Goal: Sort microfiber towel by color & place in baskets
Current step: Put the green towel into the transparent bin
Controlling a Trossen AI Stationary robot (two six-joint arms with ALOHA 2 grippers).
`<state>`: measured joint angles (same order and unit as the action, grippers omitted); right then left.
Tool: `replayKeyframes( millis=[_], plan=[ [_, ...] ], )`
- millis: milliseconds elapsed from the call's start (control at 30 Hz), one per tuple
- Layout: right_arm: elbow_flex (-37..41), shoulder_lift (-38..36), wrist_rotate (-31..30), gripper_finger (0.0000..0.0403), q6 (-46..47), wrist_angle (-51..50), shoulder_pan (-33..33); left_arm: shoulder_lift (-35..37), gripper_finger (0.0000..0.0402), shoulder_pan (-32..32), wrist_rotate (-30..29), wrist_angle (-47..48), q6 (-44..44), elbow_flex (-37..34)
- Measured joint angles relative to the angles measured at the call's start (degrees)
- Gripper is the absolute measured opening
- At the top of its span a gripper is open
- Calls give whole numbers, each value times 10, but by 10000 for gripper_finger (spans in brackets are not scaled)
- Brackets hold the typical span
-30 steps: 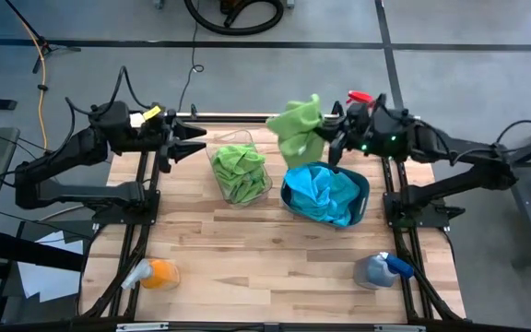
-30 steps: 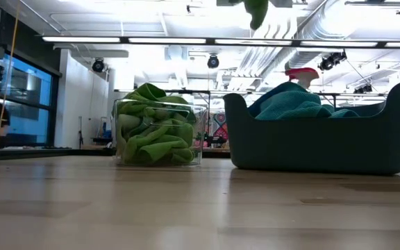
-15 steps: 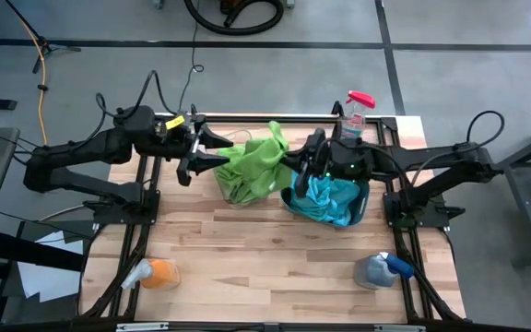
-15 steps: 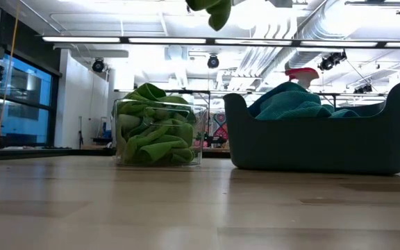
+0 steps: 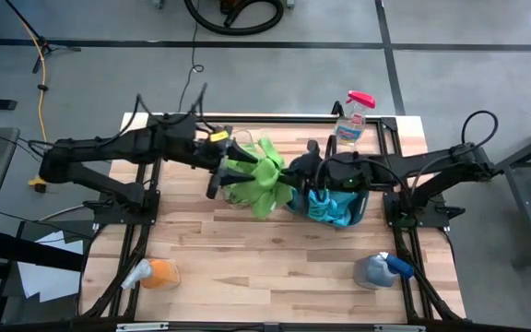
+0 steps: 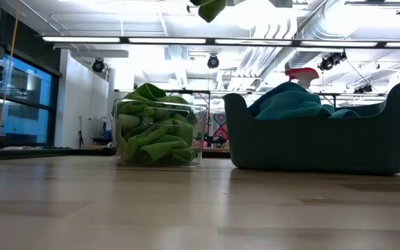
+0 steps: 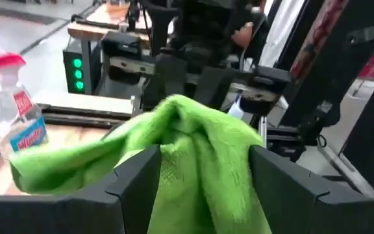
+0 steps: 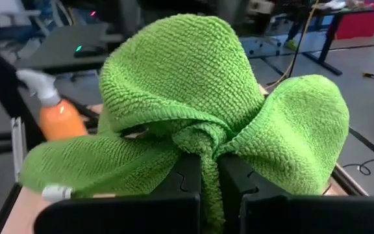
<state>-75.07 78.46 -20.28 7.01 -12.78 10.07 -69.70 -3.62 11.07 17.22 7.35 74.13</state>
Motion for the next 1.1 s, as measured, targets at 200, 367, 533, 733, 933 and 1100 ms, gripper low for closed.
replayKeyframes(
  millis=[200, 367, 533, 733, 933, 1100],
  plan=[
    [0, 0, 21, 1, 0, -20, 12, -30, 240, 1, 3, 19, 3, 2],
    [0, 0, 23, 1, 3, -18, 22, -36, 279, 0, 4, 27, 22, 2],
    [0, 6, 23, 1, -9, -12, 24, -37, 314, 13, 7, 23, 31, 2],
    [0, 29, 29, 1, -42, 49, 22, -69, 328, 31, 48, 16, 44, 2],
    [0, 42, 40, 1, -45, 62, 22, -90, 328, 34, 48, -15, 44, 2],
    [0, 37, 38, 13, -44, 80, 23, -91, 315, 33, 5, -7, 51, 2]
  ],
)
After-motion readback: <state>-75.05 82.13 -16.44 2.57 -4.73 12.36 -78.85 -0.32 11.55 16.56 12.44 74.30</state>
